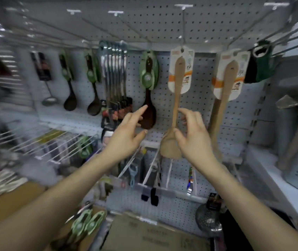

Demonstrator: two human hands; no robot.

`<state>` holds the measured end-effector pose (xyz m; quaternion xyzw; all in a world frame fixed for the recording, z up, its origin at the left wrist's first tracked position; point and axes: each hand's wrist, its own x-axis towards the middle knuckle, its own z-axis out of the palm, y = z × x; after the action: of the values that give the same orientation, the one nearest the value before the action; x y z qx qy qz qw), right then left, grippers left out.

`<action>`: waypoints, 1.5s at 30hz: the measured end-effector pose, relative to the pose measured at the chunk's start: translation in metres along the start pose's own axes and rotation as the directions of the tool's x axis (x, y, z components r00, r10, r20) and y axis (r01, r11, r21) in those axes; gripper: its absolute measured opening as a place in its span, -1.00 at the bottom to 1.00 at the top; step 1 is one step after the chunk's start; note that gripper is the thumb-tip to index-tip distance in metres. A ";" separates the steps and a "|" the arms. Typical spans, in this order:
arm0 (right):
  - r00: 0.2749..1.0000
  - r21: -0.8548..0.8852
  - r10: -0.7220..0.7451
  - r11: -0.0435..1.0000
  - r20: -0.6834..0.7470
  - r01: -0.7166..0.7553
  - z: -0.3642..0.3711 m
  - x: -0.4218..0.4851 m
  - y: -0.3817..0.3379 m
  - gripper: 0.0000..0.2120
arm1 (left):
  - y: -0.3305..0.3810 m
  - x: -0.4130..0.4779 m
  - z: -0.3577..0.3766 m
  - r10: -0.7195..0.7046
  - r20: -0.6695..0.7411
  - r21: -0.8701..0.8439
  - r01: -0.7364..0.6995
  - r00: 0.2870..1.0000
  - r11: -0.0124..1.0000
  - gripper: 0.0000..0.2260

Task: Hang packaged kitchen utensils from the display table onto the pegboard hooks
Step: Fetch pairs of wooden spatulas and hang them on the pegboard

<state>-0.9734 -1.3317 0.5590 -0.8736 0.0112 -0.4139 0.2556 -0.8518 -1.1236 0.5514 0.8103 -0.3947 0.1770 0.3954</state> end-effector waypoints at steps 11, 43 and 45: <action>0.780 0.179 -0.442 0.896 0.443 0.407 0.144 -0.104 -0.180 -0.47 | 0.001 -0.249 -0.136 -0.407 -0.278 0.661 0.481 0.870 0.576 -0.50; 0.352 0.417 -0.629 0.748 0.693 0.517 0.538 -0.311 -0.625 -0.40 | -0.263 -0.637 -0.469 -0.731 -0.585 0.592 0.801 0.351 -0.089 -0.38; 0.330 0.425 -0.630 0.744 0.703 0.516 0.577 -0.302 -0.637 -0.41 | -0.297 -0.637 -0.482 -0.746 -0.579 0.594 0.797 0.328 -0.111 -0.38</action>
<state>-0.8738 -0.4563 0.3285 -0.8884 -0.4419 -0.0264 0.1218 -1.0063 -0.3174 0.3224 0.9492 0.2998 0.0959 -0.0036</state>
